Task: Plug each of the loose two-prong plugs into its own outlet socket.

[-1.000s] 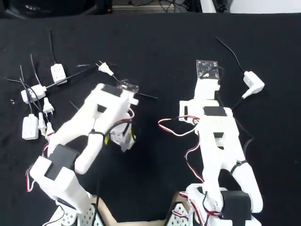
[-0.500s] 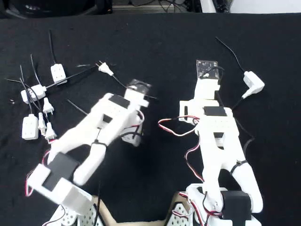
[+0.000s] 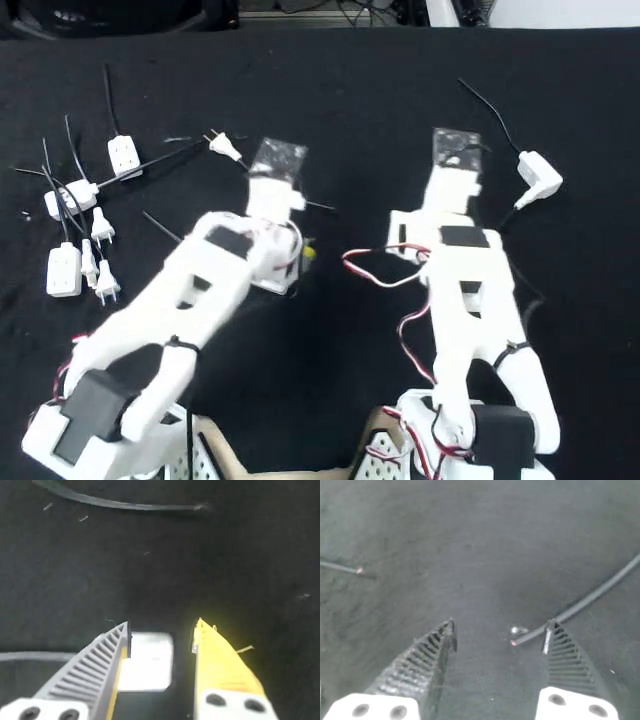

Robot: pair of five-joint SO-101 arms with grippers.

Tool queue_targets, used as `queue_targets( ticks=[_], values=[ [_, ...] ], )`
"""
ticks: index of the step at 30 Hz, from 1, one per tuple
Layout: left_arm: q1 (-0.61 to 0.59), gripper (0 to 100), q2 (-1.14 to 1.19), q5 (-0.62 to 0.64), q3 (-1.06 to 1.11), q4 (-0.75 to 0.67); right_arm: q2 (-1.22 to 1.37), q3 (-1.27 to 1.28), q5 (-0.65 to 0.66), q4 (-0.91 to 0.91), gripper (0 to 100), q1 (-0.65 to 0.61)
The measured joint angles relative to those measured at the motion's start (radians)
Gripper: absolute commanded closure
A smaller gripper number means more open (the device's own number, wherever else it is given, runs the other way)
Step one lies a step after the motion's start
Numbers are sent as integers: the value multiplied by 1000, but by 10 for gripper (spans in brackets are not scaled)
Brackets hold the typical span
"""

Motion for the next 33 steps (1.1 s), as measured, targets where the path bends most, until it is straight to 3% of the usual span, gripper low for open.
queue_targets(
  ticks=[4, 10, 15, 23, 29, 33],
  values=[
    [20, 783, 0, 2, 74, -176, 0, 0, -40, 0, 737, 57],
    [12, 784, 143, -34, 78, -213, 0, 0, -60, 0, 737, 94],
    [-26, 787, 264, -78, -81, -26, 0, 0, -63, 0, 737, 94],
    [-133, 783, 255, -86, -407, 351, 0, 0, -63, 0, 737, 94],
    [-328, 782, 253, -83, -557, 328, 0, 0, -63, 0, 737, 94],
    [-364, 781, 370, -44, -626, 293, 0, 0, -63, -3, 737, 94]
  ],
)
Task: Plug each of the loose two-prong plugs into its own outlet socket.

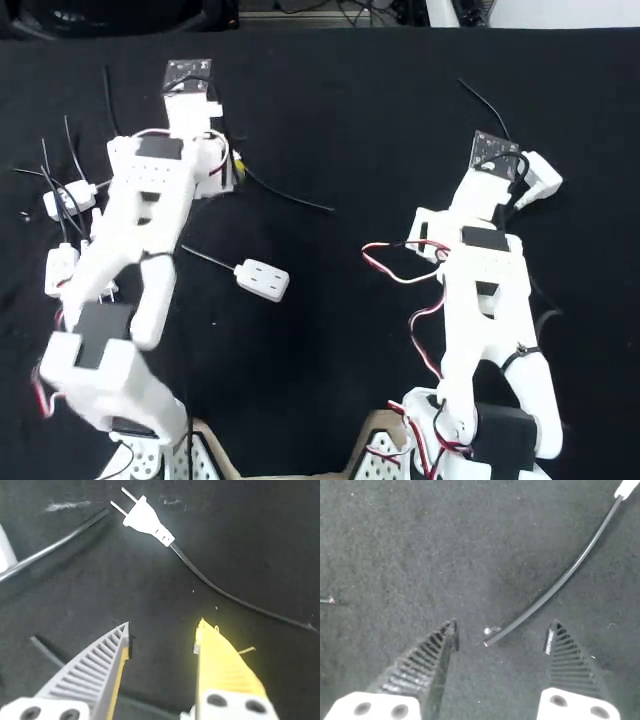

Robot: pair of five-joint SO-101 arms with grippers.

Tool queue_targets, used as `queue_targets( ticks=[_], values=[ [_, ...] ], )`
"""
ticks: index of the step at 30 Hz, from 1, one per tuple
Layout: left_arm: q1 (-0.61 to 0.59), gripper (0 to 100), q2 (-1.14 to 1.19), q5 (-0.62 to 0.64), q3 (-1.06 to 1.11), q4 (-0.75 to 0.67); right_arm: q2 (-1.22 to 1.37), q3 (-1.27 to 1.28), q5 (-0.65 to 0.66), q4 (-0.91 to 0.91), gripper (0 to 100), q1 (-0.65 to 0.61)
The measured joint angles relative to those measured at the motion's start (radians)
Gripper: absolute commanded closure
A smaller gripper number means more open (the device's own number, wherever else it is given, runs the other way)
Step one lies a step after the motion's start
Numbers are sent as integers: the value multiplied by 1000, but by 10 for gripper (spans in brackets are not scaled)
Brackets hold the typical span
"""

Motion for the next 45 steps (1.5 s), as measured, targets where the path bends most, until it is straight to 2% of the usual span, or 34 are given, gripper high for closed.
queue_targets(
  ticks=[4, 10, 17, 24, 27, 29, 30, 32, 34, 41, 45],
  values=[
    [5, 697, 167, 106, -152, -2, 0, 0, 0, 0, 737, 0],
    [-5, 705, 414, 290, -430, -3, 0, 0, 0, -2, 737, -38],
    [-63, 711, 592, 305, -629, 11, 0, 0, 0, -2, 737, -38],
    [-66, 720, 807, 305, -867, 17, 0, 0, 0, -2, 737, -38],
    [-68, 840, 890, 307, -967, 41, 0, 0, 0, -2, 737, -38],
    [-68, 966, 925, 307, -1037, 95, 0, 0, 0, -2, 737, -38],
    [-68, 977, 936, 307, -1071, 129, 0, 0, 0, -2, 737, -38],
    [-68, 945, 947, 308, -1142, 235, 0, 0, 0, -2, 737, -38],
    [-68, 975, 953, 307, -1215, 354, 0, 0, 0, -2, 737, -38],
    [-68, 970, 968, 308, -1567, 701, 0, 0, 0, -2, 737, -38],
    [-68, 970, 964, 270, -1686, 778, 0, 0, 0, -2, 737, -38]
  ],
)
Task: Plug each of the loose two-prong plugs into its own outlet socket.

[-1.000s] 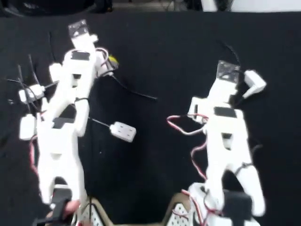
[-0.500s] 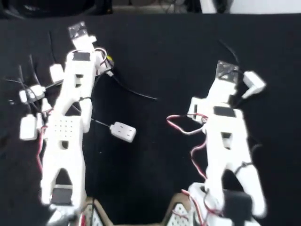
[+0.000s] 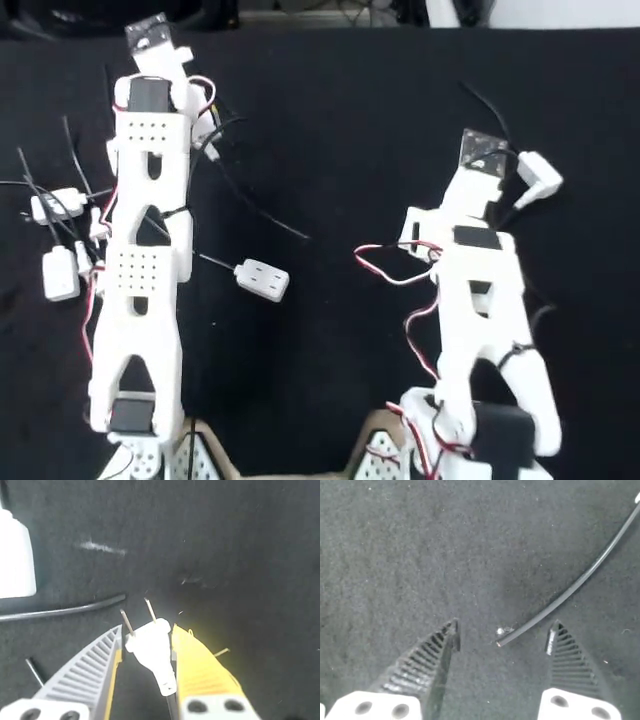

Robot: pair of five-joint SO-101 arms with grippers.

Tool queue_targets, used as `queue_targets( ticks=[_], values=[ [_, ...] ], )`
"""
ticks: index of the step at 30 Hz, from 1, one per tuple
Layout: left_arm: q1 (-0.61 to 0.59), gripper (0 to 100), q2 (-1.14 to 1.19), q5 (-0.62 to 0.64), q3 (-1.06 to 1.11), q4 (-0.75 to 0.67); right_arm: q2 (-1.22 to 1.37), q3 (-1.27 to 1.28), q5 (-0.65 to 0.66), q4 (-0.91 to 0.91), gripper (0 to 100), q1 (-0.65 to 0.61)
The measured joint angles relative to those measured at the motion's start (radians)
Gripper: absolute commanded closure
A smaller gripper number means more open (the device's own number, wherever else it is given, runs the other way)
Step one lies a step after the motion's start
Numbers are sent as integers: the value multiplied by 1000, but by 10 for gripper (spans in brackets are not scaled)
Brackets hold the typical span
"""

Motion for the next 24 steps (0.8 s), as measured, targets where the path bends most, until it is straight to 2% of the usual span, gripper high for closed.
queue_targets(
  ticks=[4, 9, 14, 19, 24],
  values=[
    [0, 970, -14, -41, 26, 17, 0, 0, 0, 0, 737, 0],
    [0, 970, -173, -54, 247, 17, 0, 0, 0, 0, 737, 0],
    [15, 970, -489, -106, 652, 12, 0, 0, 0, 0, 737, 0],
    [48, 970, -816, -258, 1105, 11, 0, 0, 0, 0, 737, 0],
    [48, 970, -1028, -368, 1536, -126, 0, 0, 0, 0, 737, 0]
  ],
)
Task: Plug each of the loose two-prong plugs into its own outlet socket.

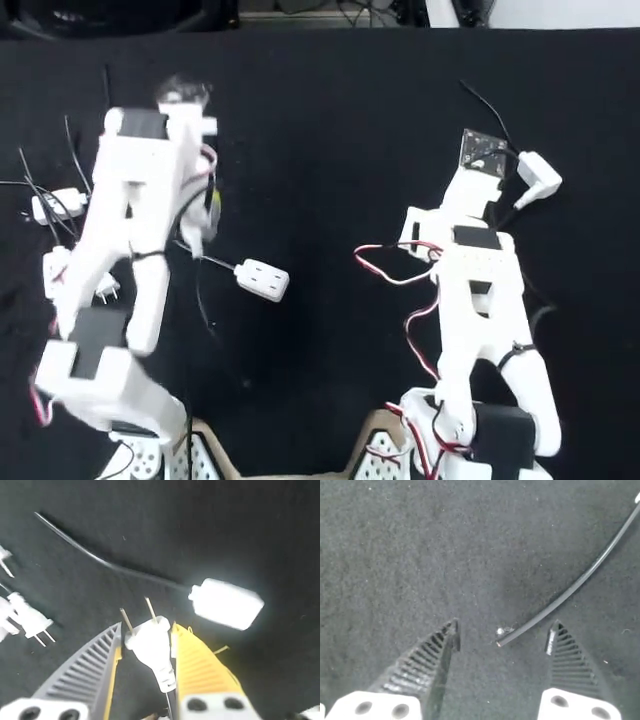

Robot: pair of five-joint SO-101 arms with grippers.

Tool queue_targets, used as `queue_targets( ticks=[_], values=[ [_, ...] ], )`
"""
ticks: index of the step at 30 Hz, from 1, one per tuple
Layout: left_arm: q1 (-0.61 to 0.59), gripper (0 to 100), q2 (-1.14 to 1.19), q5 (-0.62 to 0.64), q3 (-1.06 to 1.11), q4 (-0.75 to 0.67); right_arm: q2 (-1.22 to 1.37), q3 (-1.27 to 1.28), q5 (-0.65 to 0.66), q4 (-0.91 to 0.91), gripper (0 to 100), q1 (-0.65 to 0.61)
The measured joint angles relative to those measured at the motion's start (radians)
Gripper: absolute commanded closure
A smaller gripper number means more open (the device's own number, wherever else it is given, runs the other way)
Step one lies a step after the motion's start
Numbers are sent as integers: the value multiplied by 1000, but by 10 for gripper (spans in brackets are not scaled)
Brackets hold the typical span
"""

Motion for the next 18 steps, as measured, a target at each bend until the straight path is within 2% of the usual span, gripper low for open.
queue_targets(
  ticks=[7, 15, 18],
  values=[
    [61, 967, -242, -23, 508, -299, 0, 0, 0, 0, 737, 0],
    [236, 965, -453, -25, 732, -493, 0, 0, 0, 0, 737, 0],
    [299, 905, -457, -28, 802, -523, 0, 0, 0, 0, 737, 0]
  ],
)
